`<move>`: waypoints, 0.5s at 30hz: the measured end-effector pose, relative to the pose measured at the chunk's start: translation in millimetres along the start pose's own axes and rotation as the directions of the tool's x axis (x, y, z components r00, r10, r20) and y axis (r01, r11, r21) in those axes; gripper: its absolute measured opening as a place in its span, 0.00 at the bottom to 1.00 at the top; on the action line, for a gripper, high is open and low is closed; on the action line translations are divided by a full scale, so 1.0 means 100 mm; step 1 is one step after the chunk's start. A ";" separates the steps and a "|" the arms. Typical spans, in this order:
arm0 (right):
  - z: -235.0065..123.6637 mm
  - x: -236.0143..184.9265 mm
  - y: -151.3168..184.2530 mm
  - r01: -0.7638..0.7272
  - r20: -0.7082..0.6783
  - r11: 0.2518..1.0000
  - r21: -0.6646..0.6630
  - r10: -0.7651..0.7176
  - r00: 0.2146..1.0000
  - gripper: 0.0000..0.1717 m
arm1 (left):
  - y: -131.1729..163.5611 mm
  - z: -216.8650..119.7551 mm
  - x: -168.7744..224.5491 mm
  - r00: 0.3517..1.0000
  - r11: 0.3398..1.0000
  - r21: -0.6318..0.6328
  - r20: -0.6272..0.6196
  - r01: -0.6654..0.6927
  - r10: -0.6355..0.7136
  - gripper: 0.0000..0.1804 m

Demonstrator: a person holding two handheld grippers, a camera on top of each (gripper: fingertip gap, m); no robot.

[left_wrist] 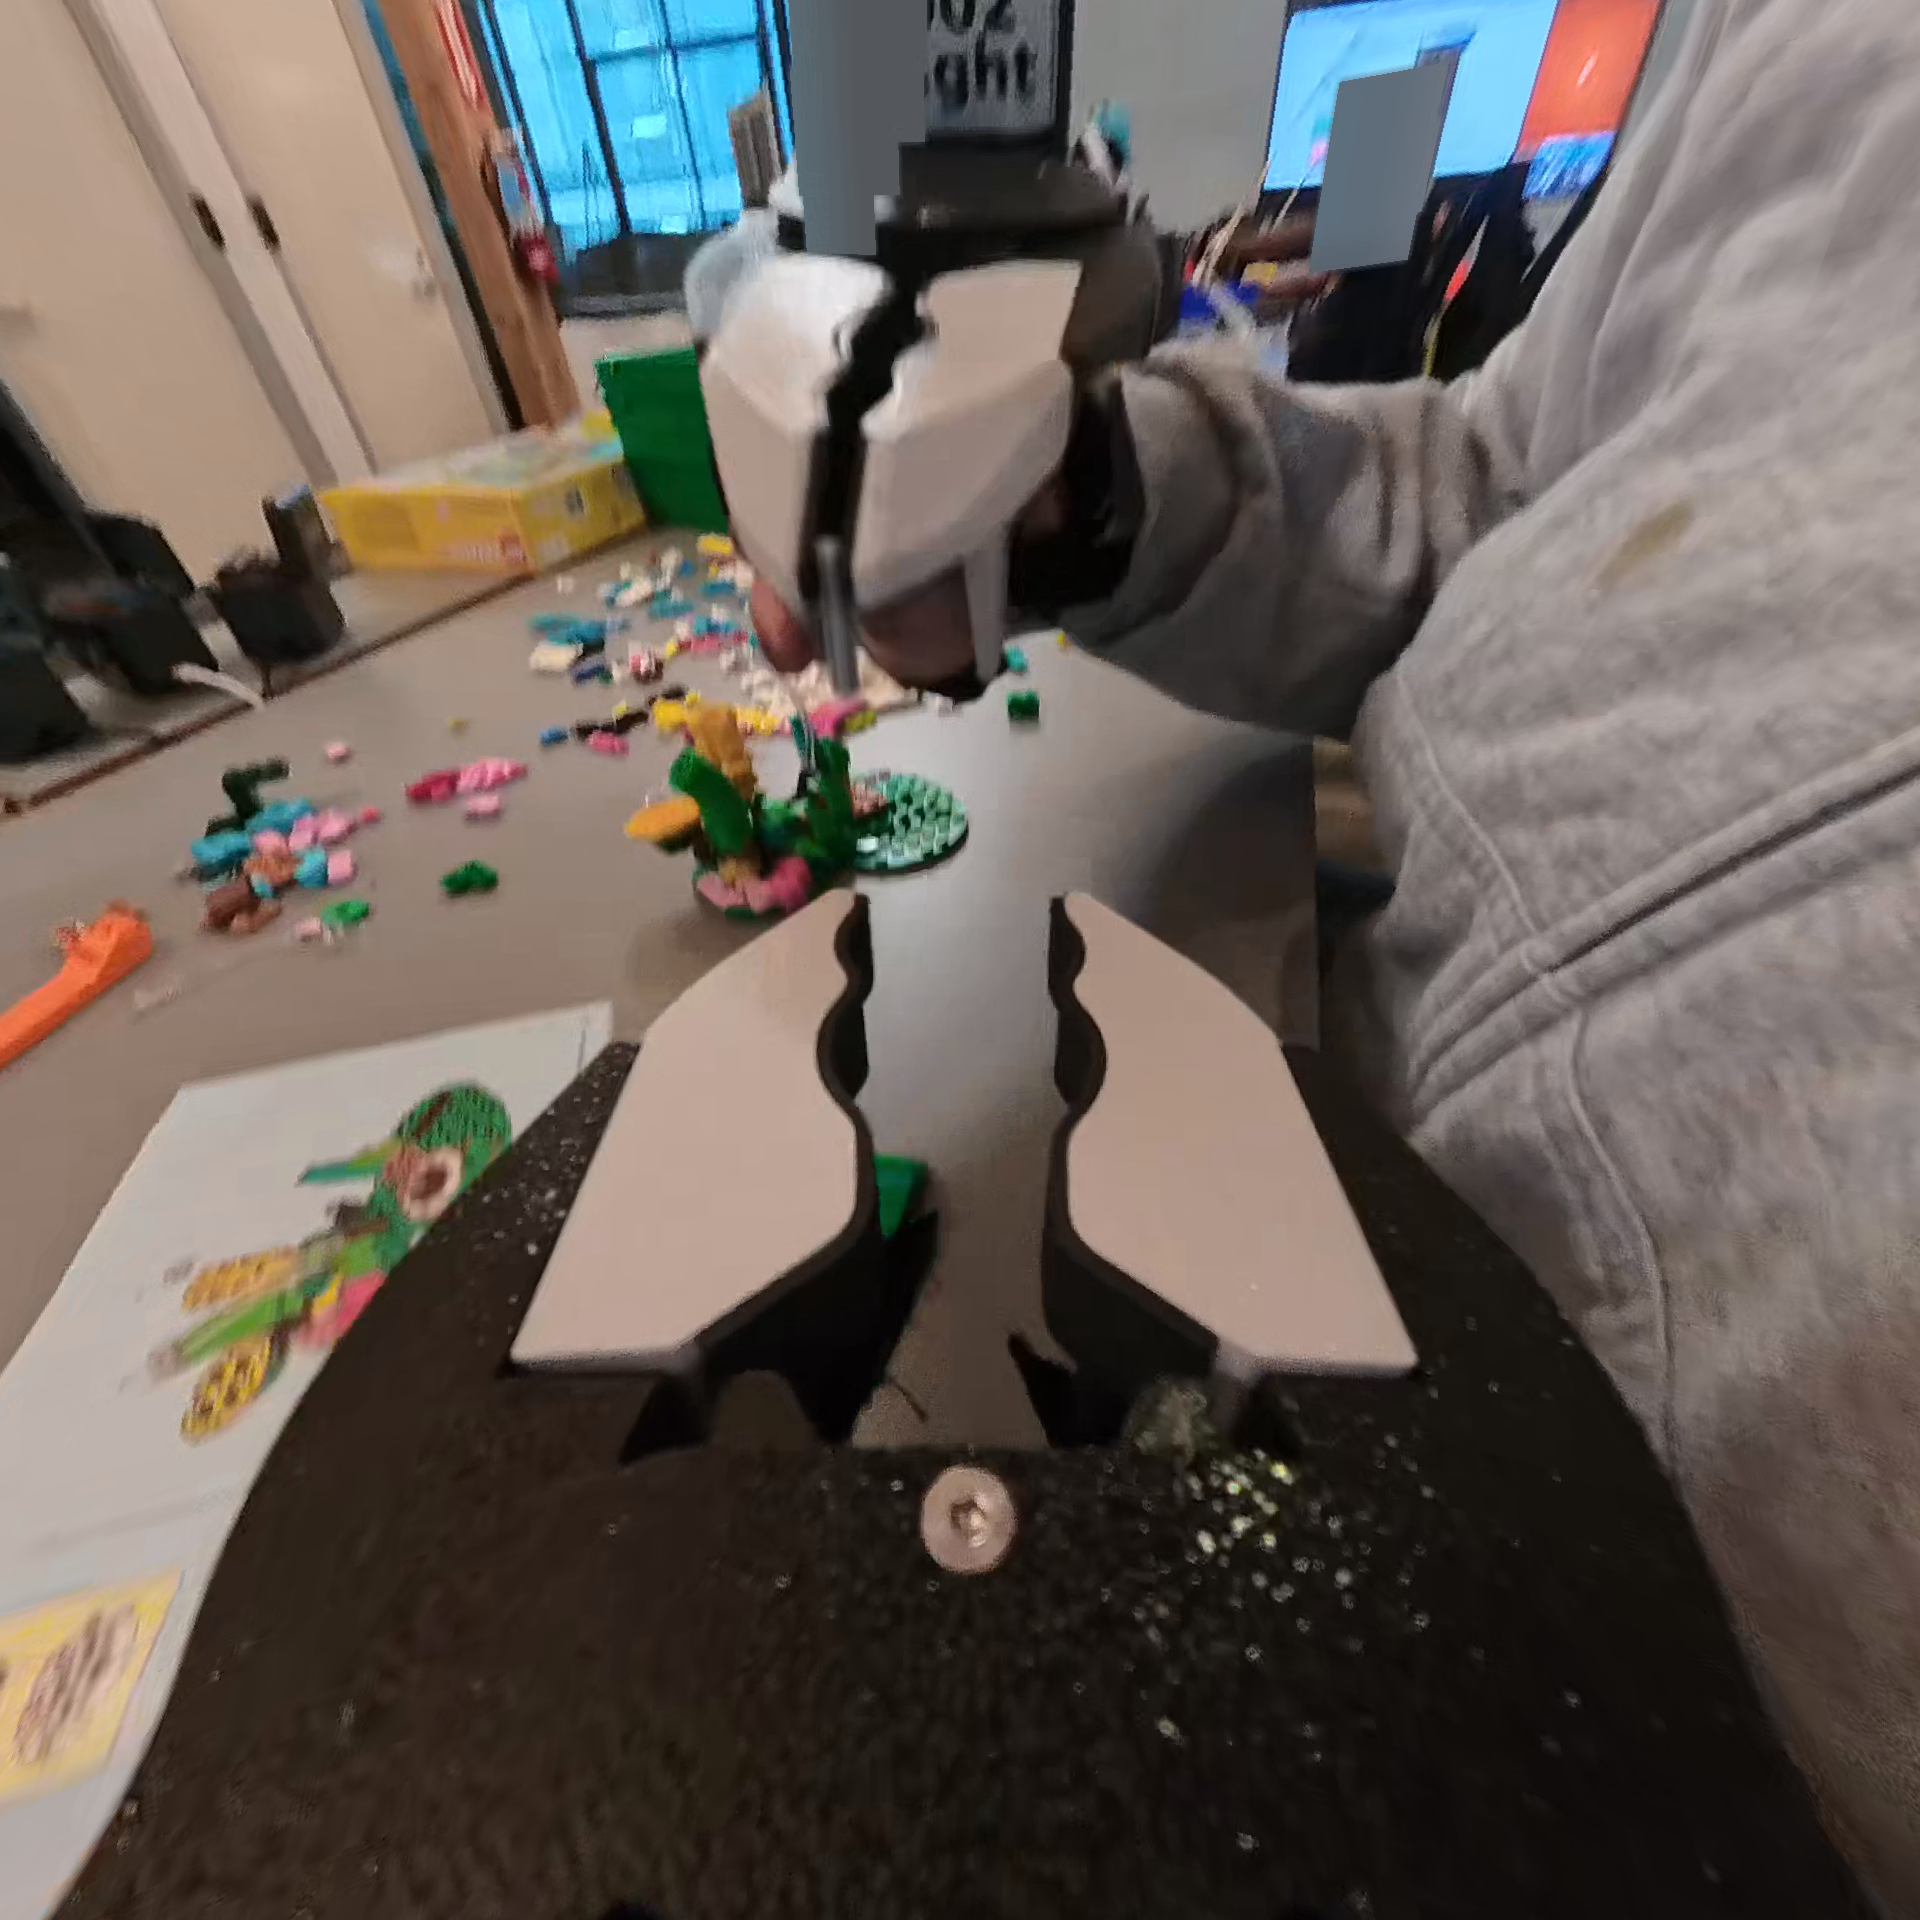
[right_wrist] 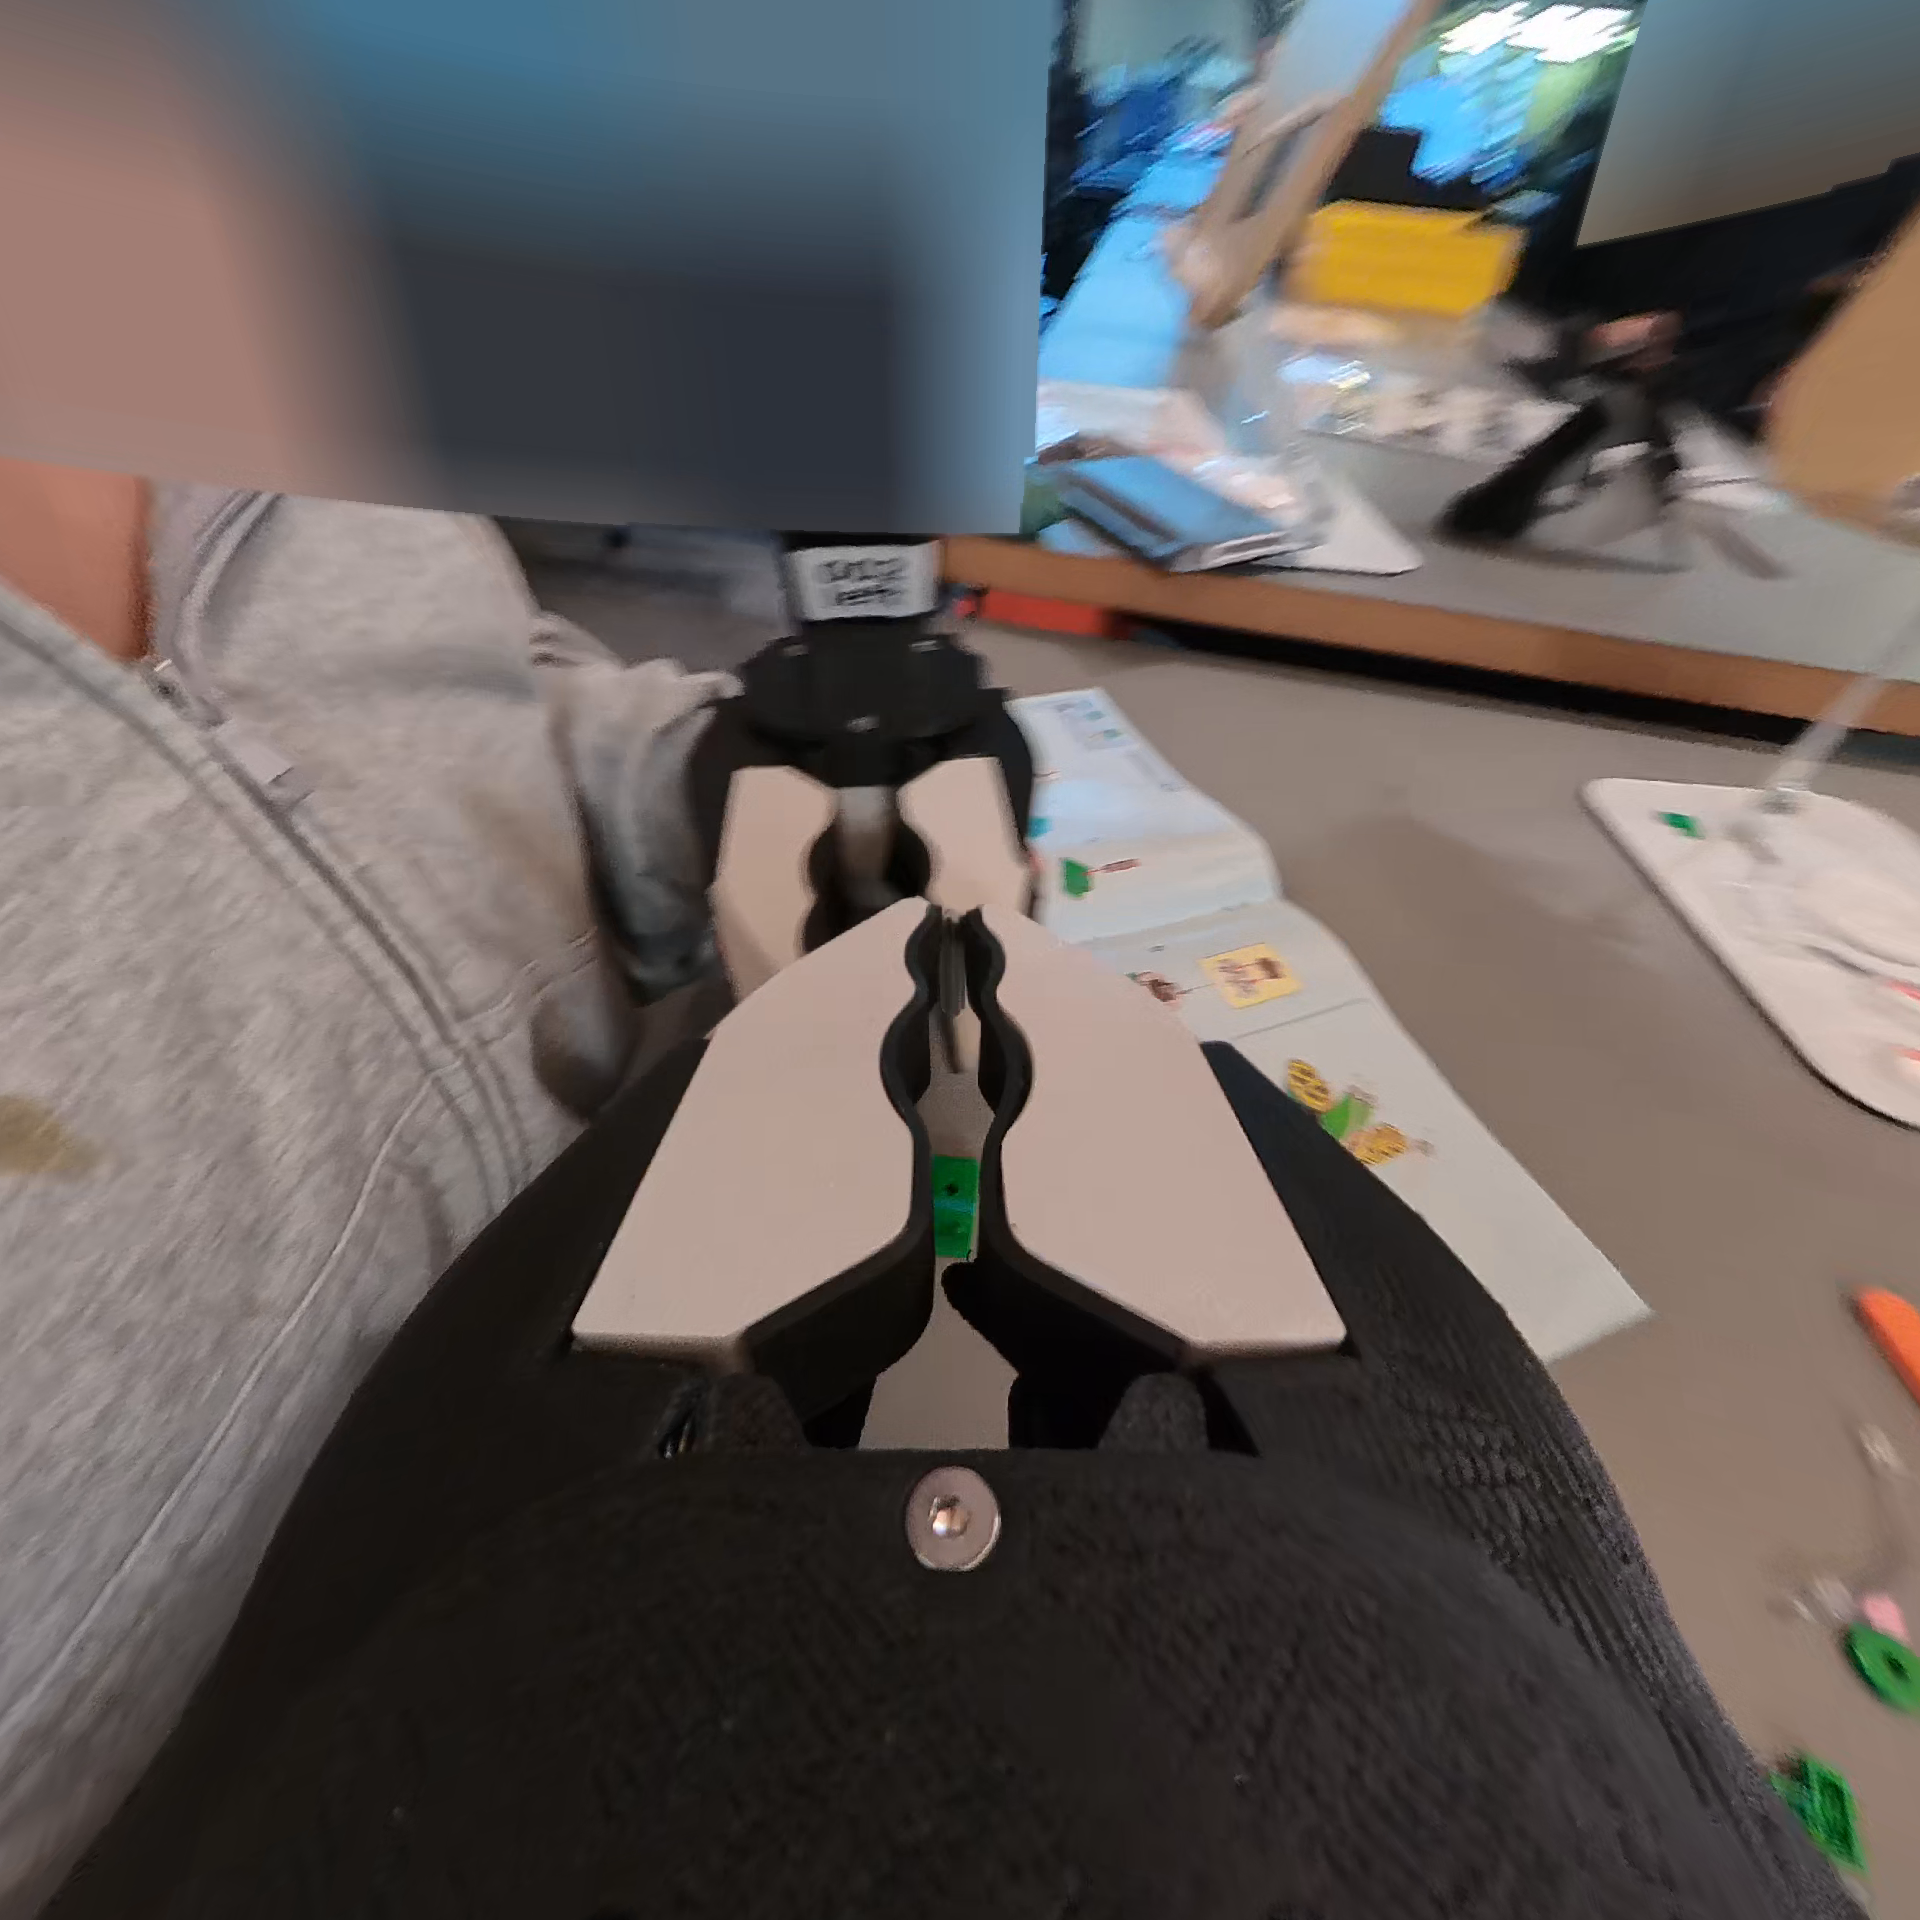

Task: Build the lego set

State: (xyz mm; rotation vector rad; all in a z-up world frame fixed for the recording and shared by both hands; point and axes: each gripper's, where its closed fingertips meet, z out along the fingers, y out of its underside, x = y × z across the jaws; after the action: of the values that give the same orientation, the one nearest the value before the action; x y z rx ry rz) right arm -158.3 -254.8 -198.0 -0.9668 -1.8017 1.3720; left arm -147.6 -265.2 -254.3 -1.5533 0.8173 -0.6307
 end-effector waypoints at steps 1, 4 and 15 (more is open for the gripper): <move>-0.01 0.01 0.00 -0.011 -0.031 1.000 0.018 0.012 0.999 0.01 | 0.07 -0.05 0.03 1.000 0.999 -0.036 0.013 0.003 -0.002 0.18; 0.00 -0.01 0.05 -0.043 -0.110 0.998 0.053 0.048 0.993 0.01 | 0.23 -0.20 0.06 0.998 0.992 -0.124 0.064 0.035 -0.027 0.18; 0.17 -0.13 0.39 -0.106 -0.201 0.994 0.035 0.111 0.973 0.02 | 0.38 -0.29 0.06 0.987 0.976 -0.181 0.130 0.122 -0.099 0.19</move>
State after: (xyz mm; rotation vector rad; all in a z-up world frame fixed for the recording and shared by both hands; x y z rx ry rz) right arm -160.2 -267.3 -241.0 -1.1631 -1.5977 1.3057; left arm -172.2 -289.2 -287.7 -1.8012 0.7191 -0.5455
